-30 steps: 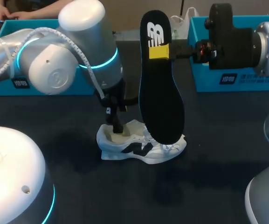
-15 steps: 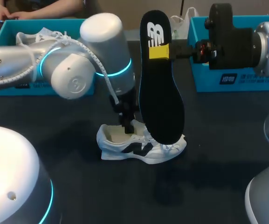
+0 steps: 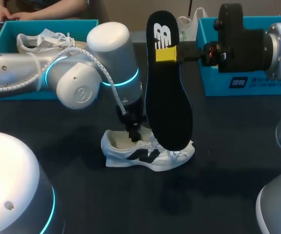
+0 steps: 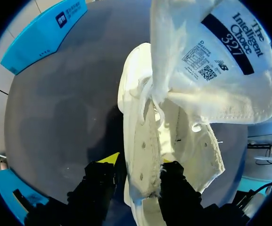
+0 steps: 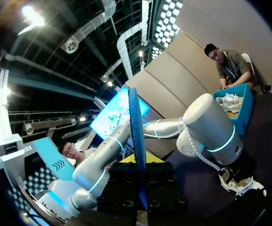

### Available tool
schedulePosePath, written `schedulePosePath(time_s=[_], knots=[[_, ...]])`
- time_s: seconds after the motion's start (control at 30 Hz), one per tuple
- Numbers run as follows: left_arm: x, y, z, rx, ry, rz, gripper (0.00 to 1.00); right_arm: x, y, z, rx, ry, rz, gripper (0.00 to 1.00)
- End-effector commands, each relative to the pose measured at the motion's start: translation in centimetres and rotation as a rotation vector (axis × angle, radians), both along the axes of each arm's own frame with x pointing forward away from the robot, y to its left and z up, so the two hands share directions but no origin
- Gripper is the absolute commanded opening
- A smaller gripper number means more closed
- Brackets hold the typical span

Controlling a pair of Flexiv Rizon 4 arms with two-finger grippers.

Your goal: Take the shoe out of the shoebox, open the shoe tongue, remove and reinsert the insole, then place the shoe into the shoebox

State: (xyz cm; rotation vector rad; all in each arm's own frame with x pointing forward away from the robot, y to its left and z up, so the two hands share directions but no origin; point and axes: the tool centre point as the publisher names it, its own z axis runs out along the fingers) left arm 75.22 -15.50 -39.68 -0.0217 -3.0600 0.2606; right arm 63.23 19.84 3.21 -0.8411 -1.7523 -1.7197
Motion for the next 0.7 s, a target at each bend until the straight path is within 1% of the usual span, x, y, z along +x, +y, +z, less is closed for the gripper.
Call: schedulePosePath(time_s=[0.03, 0.1, 0.13, 0.27, 0.37, 0.4, 0.47, 0.5, 0.53, 0.6, 0.63, 0.7], knots=[[0.1, -0.4, -0.7, 0.008, 0.004, 0.003, 0.15, 0.2, 0.4, 0.0, -0.001, 0.001, -0.001, 0.0], [0.1, -0.5, -0.8, 0.01, 0.006, 0.004, 0.02, 0.2, 0.4, 0.0, -0.001, 0.001, -0.001, 0.0], [0.1, -0.5, -0.8, 0.01, 0.008, 0.004, 0.0, 0.2, 0.4, 0.0, -0.001, 0.001, -0.001, 0.0], [0.1, -0.6, -0.8, 0.01, 0.02, -0.008, 0.0, 0.2, 0.4, 0.0, -0.001, 0.001, -0.001, 0.0], [0.1, -0.4, -0.2, 0.006, 0.04, -0.042, 0.0, 0.2, 0.4, 0.0, -0.001, 0.001, -0.001, 0.0], [0.2, -0.4, 0.1, 0.003, 0.069, -0.065, 0.0, 0.2, 0.4, 0.0, -0.001, 0.001, -0.001, 0.0], [0.3, -0.3, 0.7, 0.035, 0.06, -0.104, 0.0, 0.2, 0.4, 0.0, -0.001, 0.001, -0.001, 0.0], [0.3, -0.2, 1.2, 0.032, 0.086, -0.146, 0.0, 0.2, 0.4, 0.0, -0.001, 0.001, -0.001, 0.0], [0.3, -0.1, 1.5, 0.055, 0.102, -0.162, 0.0, 0.2, 0.4, 0.0, -0.001, 0.001, -0.001, 0.0], [0.4, 0.1, 2.2, 0.051, 0.165, -0.209, 0.0, 0.2, 0.4, 0.0, -0.001, 0.001, -0.001, 0.0], [0.5, 0.2, 2.6, 0.072, 0.158, -0.234, 0.0, 0.2, 0.4, 0.0, -0.001, 0.001, -0.001, 0.0], [0.5, 0.4, 3.3, 0.076, 0.175, -0.298, 0.0, 0.2, 0.4, 0.0, -0.001, 0.001, -0.001, 0.0]])
